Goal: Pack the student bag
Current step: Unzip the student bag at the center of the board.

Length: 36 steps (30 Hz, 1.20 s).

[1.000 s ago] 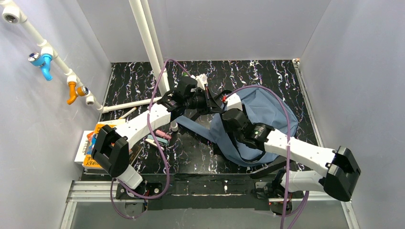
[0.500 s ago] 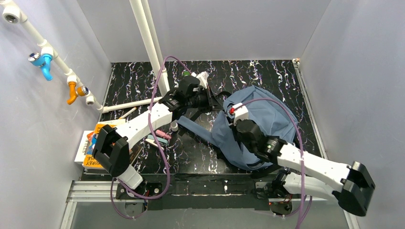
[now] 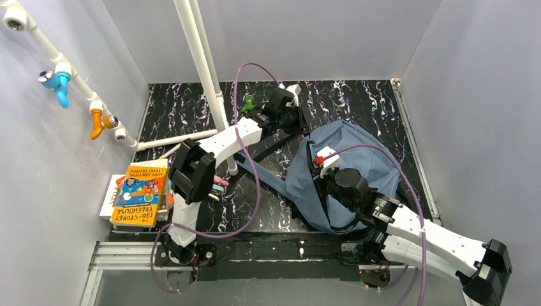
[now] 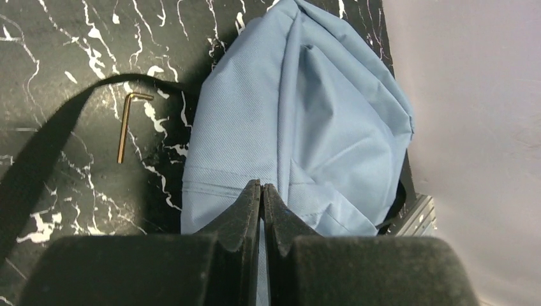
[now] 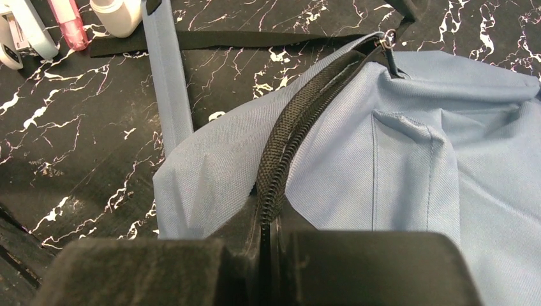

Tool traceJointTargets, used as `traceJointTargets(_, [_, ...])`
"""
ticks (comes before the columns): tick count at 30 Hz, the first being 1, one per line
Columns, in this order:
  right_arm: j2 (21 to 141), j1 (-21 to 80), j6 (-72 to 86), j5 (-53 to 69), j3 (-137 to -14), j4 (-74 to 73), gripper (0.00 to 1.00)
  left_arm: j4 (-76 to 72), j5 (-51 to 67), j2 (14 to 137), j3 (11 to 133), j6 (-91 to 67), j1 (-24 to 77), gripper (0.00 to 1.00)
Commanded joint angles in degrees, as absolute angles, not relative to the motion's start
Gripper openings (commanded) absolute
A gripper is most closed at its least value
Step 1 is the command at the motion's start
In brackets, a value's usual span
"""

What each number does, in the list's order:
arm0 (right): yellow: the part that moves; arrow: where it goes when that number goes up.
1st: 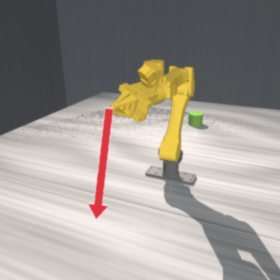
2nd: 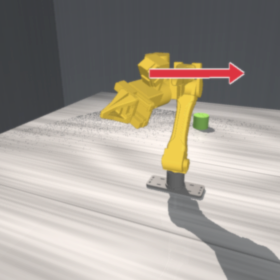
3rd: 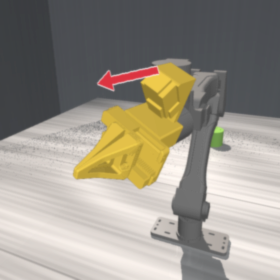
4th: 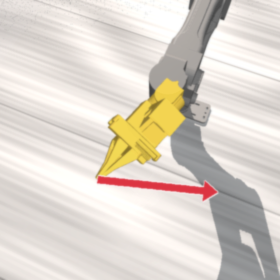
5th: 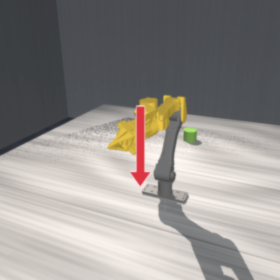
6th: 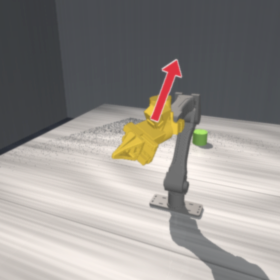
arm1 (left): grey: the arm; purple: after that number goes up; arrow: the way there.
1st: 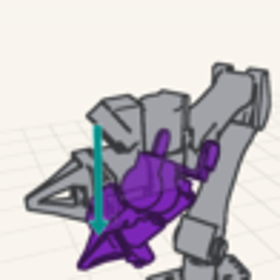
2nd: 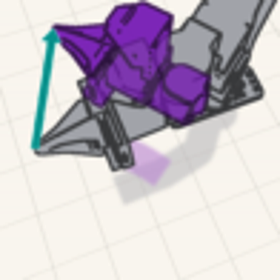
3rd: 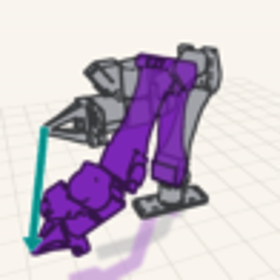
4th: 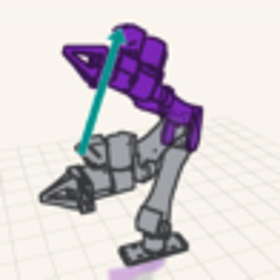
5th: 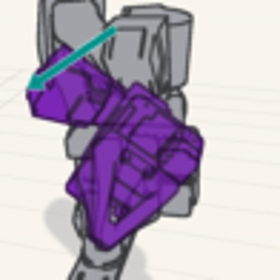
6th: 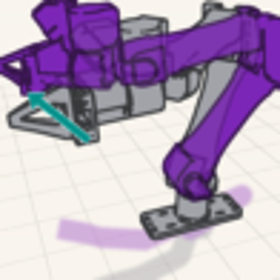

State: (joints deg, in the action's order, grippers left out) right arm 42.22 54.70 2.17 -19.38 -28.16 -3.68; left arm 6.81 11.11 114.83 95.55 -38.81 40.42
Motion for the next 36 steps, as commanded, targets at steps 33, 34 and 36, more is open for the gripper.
traceJointTargets(33, [39.41,55.62,4.7,-16.91,-50.66,-24.92,0.01,-1.88,5.75,121.62,110.66,-29.95,35.42,0.0])
traceJointTargets(34, [41.39,55.56,3.94,-13.77,-50.94,-24.26,0.01,-2.84,7.45,121.9,110.56,-31.08,35.4,0.0])
traceJointTargets(36, [45.64,55.6,2.15,-8.32,-51.67,-23.06,0.01,-3.03,9.13,123.02,111.83,-32.46,35.46,0.0])
